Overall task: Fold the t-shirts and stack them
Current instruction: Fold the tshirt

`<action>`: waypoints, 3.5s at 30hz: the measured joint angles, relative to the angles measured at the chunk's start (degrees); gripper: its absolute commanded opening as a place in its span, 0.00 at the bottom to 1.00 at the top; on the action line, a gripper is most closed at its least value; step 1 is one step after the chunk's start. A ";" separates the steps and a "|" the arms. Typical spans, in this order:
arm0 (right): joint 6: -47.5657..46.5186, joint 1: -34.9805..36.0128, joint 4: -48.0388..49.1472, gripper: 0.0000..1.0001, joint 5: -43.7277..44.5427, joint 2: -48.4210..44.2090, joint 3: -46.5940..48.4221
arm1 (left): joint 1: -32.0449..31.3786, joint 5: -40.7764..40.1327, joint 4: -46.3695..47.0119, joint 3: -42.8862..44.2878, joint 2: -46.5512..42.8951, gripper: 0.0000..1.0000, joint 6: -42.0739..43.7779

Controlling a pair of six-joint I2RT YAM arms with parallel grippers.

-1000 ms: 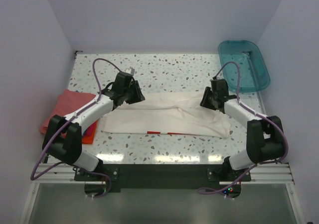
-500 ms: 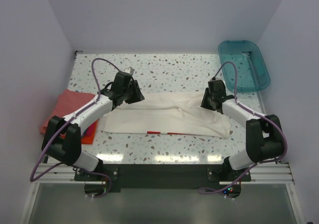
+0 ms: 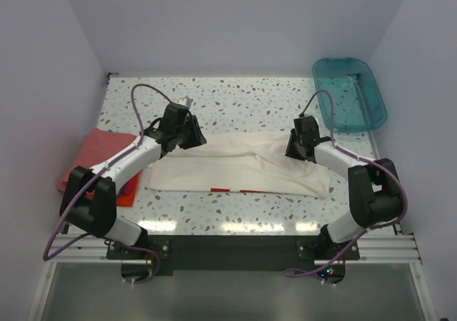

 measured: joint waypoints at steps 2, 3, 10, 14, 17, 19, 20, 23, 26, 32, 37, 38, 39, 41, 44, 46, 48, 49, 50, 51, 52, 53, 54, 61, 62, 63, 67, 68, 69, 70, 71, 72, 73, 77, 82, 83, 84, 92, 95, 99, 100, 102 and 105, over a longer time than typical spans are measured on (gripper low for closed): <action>0.00 0.13 0.17 0.22 0.00 0.00 -0.11 | 0.00 -0.09 0.00 0.00 0.00 0.36 0.02; -0.02 0.20 0.28 0.19 -0.02 0.00 -0.22 | 0.00 -0.17 0.00 0.00 0.00 0.36 0.02; 0.42 0.24 -0.11 0.00 -0.28 -1.22 -0.92 | 0.17 -0.20 0.00 -0.04 -0.39 0.36 0.02; 0.90 0.28 -0.15 0.00 -1.57 -4.35 -1.81 | 0.33 -0.22 0.02 -0.57 -0.87 0.36 0.02; 1.55 0.42 -0.55 0.00 -2.84 -6.97 -2.82 | 0.39 -0.22 -0.33 -0.94 -1.18 0.36 0.02; 2.16 0.76 -0.81 0.00 -3.34 -8.61 -3.41 | 0.50 -0.22 -0.28 -0.94 -1.18 0.36 0.02; 2.43 1.05 -0.96 0.00 -3.52 -9.22 -3.65 | 0.59 -0.22 -0.33 -0.96 -1.25 0.36 0.02; 3.50 2.38 -1.38 0.00 -4.09 -11.58 -4.57 | 0.72 -0.22 -0.31 -0.96 -1.42 0.36 0.02; 4.90 4.39 -2.16 0.00 -4.07 -13.44 -5.49 | 0.76 -0.20 -0.31 -0.96 -1.60 0.36 0.02; 8.07 7.54 -3.50 0.00 -3.23 -17.25 -9.16 | 0.76 -0.20 -0.31 -1.05 -1.86 0.35 0.20; 10.58 9.84 -3.96 0.00 -1.84 -19.54 -12.39 | 0.76 -0.17 -0.55 -1.97 -2.14 0.35 0.59; 11.08 10.49 -3.96 0.00 -1.51 -19.65 -12.70 | 0.79 -0.20 -0.52 -2.14 -2.16 0.35 0.59; 11.54 11.21 -3.93 0.00 -1.25 -19.67 -12.94 | 0.79 -0.20 -0.52 -2.29 -2.19 0.35 0.59; 12.26 12.52 -3.74 0.01 -0.79 -19.71 -13.46 | 0.83 -0.22 -0.52 -2.80 -2.32 0.35 0.55; 13.46 14.14 -3.43 0.09 -0.04 -19.71 -14.14 | 1.14 -0.48 -0.63 -3.43 -2.40 0.35 0.35; 14.14 14.78 -3.02 0.12 0.09 -19.71 -14.25 | 1.77 -0.83 -0.68 -4.00 -2.56 0.35 -0.20; 14.56 15.23 -2.47 0.19 0.15 -19.71 -14.23 | 2.78 -1.29 -0.68 -4.72 -2.86 0.35 -0.85; 14.64 15.47 -2.49 0.24 0.26 -19.67 -14.08 | 3.45 -1.44 -0.70 -5.09 -3.02 0.35 -1.22; 14.69 15.63 -2.58 0.30 0.44 -19.65 -13.90 | 4.24 -1.68 -0.74 -5.46 -3.21 0.36 -1.73; 14.67 15.80 -2.91 0.40 0.61 -19.61 -13.55 | 5.16 -1.97 -0.90 -5.68 -3.30 0.36 -2.14; 14.67 16.00 -3.13 0.43 1.03 -19.67 -13.22 | 6.10 -2.38 -1.11 -5.77 -3.32 0.36 -2.54; 14.23 16.11 -3.26 0.45 1.49 -20.00 -13.03 | 6.88 -2.67 -1.14 -5.81 -3.32 0.36 -2.97; 13.92 16.24 -3.54 0.46 1.62 -20.59 -12.92 | 7.93 -3.08 -1.14 -5.84 -3.32 0.36 -3.45; 11.32 16.46 -5.46 0.48 2.34 -26.05 -11.21 | 11.21 -8.04 -2.36 -2.71 -0.02 0.32 -6.08; 10.56 16.46 -5.51 0.48 2.62 -24.92 -9.99 | 11.21 -8.72 -2.43 -1.62 1.33 0.31 -6.34; 9.99 16.46 -5.44 0.48 2.75 -23.87 -8.79 | 11.19 -9.49 -2.58 -0.52 2.62 0.30 -6.64; 6.88 16.46 -4.94 0.47 2.91 -13.60 -0.44 | 11.19 -12.44 -3.69 3.72 7.85 0.25 -7.23; 6.14 16.46 -4.59 0.46 2.89 -10.62 1.90 | 11.19 -13.07 -3.89 5.05 9.40 0.24 -7.19; 5.46 16.46 -4.02 0.45 2.84 -7.65 4.07 | 11.17 -13.46 -3.98 5.97 10.58 0.24 -7.17; 4.79 16.46 -3.67 0.45 2.80 -4.81 6.21 | 11.15 -13.73 -4.00 6.56 11.39 0.24 -7.15; 4.28 16.46 -3.19 0.43 2.64 -2.14 8.11 | 11.15 -14.03 -4.11 7.13 12.28 0.24 -7.08; 3.82 16.46 -2.89 0.43 2.47 0.42 9.84 | 11.15 -14.29 -4.24 7.54 13.00 0.24 -7.02; 3.43 16.46 -2.89 0.42 1.99 2.71 11.52 | 11.15 -14.56 -4.44 7.80 13.64 0.24 -6.97; 2.64 16.46 -2.05 0.42 -0.17 8.76 15.02 | 11.15 -15.45 -5.16 7.87 15.30 0.23 -6.58; 2.36 16.48 -1.90 0.42 -1.75 10.27 15.45 | 11.08 -15.98 -5.25 7.39 15.61 0.23 -6.29; 2.34 16.48 -1.77 0.42 -1.88 10.27 15.47 | 11.06 -16.06 -5.20 7.08 15.61 0.23 -6.12; 2.32 16.46 -1.60 0.42 -2.10 10.27 15.50 | 11.04 -16.15 -5.14 6.60 15.61 0.23 -6.08; 2.25 16.46 -0.28 0.41 -3.45 10.29 15.56 | 10.71 -16.20 -5.18 2.73 15.61 0.22 -5.90; 2.10 16.46 -0.11 0.41 -4.11 10.29 15.56 | 10.71 -16.20 -4.87 2.34 15.54 0.22 -5.88; 1.84 16.61 0.07 0.41 -5.33 11.85 16.85 | 10.71 -16.11 -4.90 1.44 14.43 0.22 -5.79; 1.79 16.70 0.20 0.41 -5.84 12.66 17.51 | 10.71 -16.04 -4.94 1.11 13.88 0.22 -5.62; 1.46 16.98 0.33 0.41 -6.27 14.21 18.88 | 10.71 -15.82 -5.11 0.66 12.66 0.22 -5.42; 0.96 17.66 0.37 0.41 -7.34 16.98 21.68 | 10.71 -15.58 -5.07 0.15 10.73 0.22 -4.83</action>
